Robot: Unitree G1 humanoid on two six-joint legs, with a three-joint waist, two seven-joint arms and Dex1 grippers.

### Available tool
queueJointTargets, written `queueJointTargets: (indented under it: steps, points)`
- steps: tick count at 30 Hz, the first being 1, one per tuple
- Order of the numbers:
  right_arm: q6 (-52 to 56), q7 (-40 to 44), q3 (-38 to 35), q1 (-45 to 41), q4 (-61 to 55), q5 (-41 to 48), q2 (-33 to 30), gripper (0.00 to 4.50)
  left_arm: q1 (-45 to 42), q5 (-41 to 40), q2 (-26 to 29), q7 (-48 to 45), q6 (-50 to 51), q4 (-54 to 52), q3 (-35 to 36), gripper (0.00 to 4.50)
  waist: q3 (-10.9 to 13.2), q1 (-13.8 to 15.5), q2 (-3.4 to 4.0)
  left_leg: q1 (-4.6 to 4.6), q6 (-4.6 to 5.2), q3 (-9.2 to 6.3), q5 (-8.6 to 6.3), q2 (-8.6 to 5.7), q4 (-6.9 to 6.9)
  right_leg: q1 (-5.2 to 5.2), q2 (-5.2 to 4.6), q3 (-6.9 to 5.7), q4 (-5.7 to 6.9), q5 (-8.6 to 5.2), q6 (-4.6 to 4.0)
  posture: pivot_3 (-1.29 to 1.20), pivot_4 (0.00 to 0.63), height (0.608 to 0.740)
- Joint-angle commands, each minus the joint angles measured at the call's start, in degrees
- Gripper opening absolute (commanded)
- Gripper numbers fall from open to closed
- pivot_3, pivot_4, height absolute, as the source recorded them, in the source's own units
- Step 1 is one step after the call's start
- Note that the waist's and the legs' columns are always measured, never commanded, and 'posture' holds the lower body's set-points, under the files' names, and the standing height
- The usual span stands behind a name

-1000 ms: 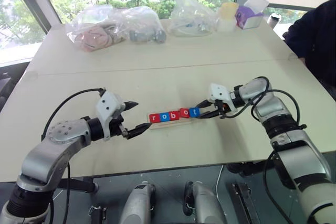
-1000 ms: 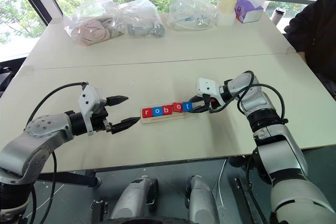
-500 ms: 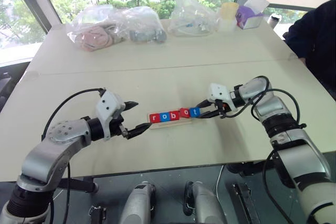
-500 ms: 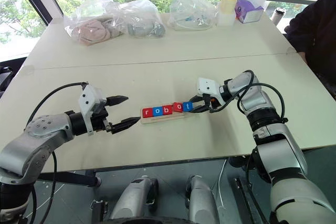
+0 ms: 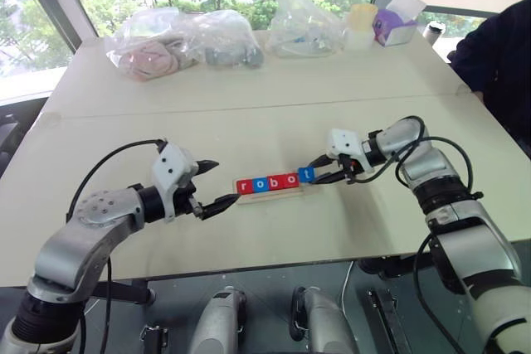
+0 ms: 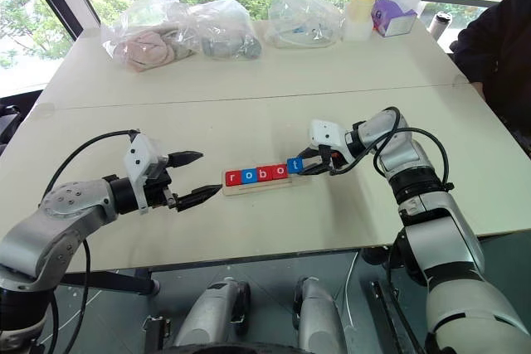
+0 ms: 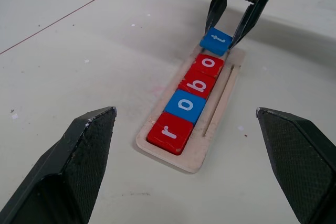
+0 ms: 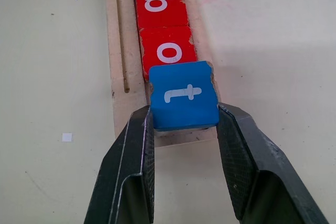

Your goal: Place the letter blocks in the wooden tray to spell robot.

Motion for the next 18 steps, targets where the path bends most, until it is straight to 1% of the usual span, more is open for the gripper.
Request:
queueJointTargets:
  steps: [1,15,16,17,18]
  points:
    - [-0.2,0.3,-0.8,-1.4,-0.2,0.3,-0.7,1.10,-0.6,0.0,0.0,0.1,-0.7,-1.4,0.4,4.50,0.0,0.0,0.00,0.00,0.00,0.00,0.00,0.00,0.00,0.00,0.00,0.00,0.00,0.00,0.00,0.00,0.150,0.725]
    - [-1.1,0.4,-0.2,-1.1,0.7,-0.6,-0.2,1.10,-0.7,0.2,0.0,0.2,-0.6,-1.5,0.5,4.50,0.0,0.0,0.00,0.00,0.00,0.00,0.00,0.00,0.00,0.00,0.00,0.00,0.01,0.00,0.00,0.00,0.150,0.725]
    - [-1.2,0.4,-0.2,-1.1,0.7,-0.6,-0.2,1.60,-0.7,0.2,0.0,0.2,-0.6,-1.5,0.5,4.50,0.0,0.0,0.00,0.00,0.00,0.00,0.00,0.00,0.00,0.00,0.00,0.00,0.01,0.00,0.00,0.00,0.150,0.725]
    - [-1.2,0.4,-0.2,-1.1,0.8,-0.7,-0.2,2.20,-0.7,0.2,0.0,0.2,-0.6,-1.5,0.5,4.50,0.0,0.0,0.00,0.00,0.00,0.00,0.00,0.00,0.00,0.00,0.00,0.00,0.01,0.00,0.00,0.00,0.150,0.725]
    - [-1.2,0.4,-0.3,-1.2,0.8,-0.7,-0.1,2.63,-0.7,0.2,0.0,0.2,-0.6,-1.5,0.5,4.50,0.0,0.0,0.00,0.00,0.00,0.00,0.00,0.00,0.00,0.00,0.00,0.00,0.01,0.00,0.00,0.00,0.150,0.725]
